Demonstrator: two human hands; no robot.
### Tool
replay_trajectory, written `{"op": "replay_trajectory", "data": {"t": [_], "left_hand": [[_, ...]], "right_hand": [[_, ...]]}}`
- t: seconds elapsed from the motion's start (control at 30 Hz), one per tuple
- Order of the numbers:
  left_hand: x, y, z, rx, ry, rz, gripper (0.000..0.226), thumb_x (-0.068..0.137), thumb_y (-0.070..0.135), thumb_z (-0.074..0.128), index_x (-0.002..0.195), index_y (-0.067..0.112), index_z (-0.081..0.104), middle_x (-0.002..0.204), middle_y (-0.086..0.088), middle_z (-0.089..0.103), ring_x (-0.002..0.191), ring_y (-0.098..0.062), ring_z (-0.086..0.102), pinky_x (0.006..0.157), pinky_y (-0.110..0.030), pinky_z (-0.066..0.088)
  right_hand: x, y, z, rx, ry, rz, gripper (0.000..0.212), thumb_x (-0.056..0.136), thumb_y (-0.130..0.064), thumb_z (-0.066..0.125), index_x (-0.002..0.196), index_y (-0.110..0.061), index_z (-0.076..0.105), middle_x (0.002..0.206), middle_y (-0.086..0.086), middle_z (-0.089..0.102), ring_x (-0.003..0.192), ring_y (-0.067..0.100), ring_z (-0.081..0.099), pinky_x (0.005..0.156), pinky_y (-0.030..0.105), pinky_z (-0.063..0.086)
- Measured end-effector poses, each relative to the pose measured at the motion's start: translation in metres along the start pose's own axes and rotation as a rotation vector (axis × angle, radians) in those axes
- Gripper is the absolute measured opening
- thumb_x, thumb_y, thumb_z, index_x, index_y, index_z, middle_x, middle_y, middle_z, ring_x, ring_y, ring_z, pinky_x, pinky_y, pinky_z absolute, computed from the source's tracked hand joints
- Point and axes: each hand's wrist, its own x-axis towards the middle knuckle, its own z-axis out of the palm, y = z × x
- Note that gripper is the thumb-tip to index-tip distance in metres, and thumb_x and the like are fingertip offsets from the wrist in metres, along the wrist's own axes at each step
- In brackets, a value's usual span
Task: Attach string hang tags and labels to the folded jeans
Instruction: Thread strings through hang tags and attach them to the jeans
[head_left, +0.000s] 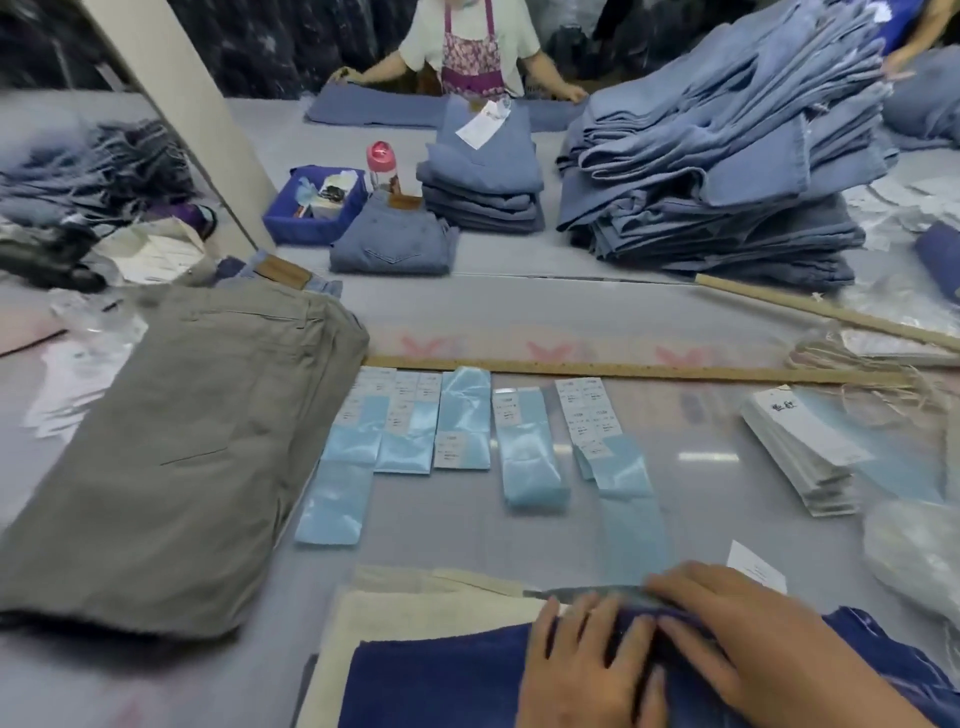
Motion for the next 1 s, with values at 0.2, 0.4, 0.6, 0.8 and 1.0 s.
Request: {"op": "replay_trajectory", "data": {"t": [0.2, 0.4, 0.6, 0.8, 1.0], "left_hand": [[0.038, -0.103, -0.008, -0.042, 0.103, -0.367, 0.031, 0.087, 0.027, 0.076, 0.118, 0.028, 0.073, 0.117, 0.010, 0.070, 0.107, -0.010, 0.067, 0.090, -0.027, 0.054], [0.077, -0.210, 0.000, 0.059, 0.113, -0.633, 0.040, 0.100, 0.020, 0.057, 0.140, 0.017, 0.058, 0.149, -0.003, 0.052, 0.138, -0.021, 0.046, 0.112, -0.036, 0.036], [0.082, -0.253, 0.041, 0.242, 0.020, -0.678, 0.050, 0.101, 0.038, 0.037, 0.145, 0.020, 0.054, 0.159, -0.007, 0.041, 0.148, -0.028, 0.037, 0.119, -0.058, 0.023], [0.078, -0.265, 0.060, 0.284, 0.008, -0.652, 0.054, 0.096, 0.041, 0.036, 0.141, 0.019, 0.058, 0.157, -0.009, 0.043, 0.147, -0.029, 0.039, 0.116, -0.063, 0.027], [0.078, -0.263, 0.055, 0.299, 0.130, -0.631, 0.055, 0.094, 0.038, 0.037, 0.138, 0.015, 0.060, 0.156, -0.015, 0.043, 0.144, -0.034, 0.042, 0.114, -0.067, 0.028]], "right_hand": [[0.146, -0.007, 0.001, 0.338, 0.130, -0.147, 0.021, 0.101, -0.028, 0.058, 0.119, -0.032, 0.068, 0.111, -0.020, 0.065, 0.096, 0.000, 0.060, 0.090, 0.023, 0.051], [0.265, -0.046, 0.040, 0.376, 0.101, -0.194, 0.021, 0.098, -0.015, 0.058, 0.113, -0.019, 0.072, 0.115, -0.003, 0.070, 0.105, 0.016, 0.063, 0.092, 0.028, 0.050], [0.325, -0.075, 0.071, 0.407, 0.136, -0.224, 0.025, 0.098, -0.016, 0.059, 0.121, -0.018, 0.069, 0.124, -0.002, 0.064, 0.117, 0.015, 0.057, 0.098, 0.025, 0.045], [0.339, -0.073, 0.092, 0.443, 0.126, -0.240, 0.023, 0.098, -0.016, 0.058, 0.118, -0.018, 0.069, 0.119, -0.004, 0.064, 0.113, 0.013, 0.057, 0.096, 0.024, 0.047], [0.313, -0.031, 0.079, 0.502, 0.219, -0.189, 0.019, 0.095, -0.008, 0.063, 0.111, -0.016, 0.070, 0.112, -0.005, 0.067, 0.106, 0.010, 0.059, 0.096, 0.024, 0.047]]}}
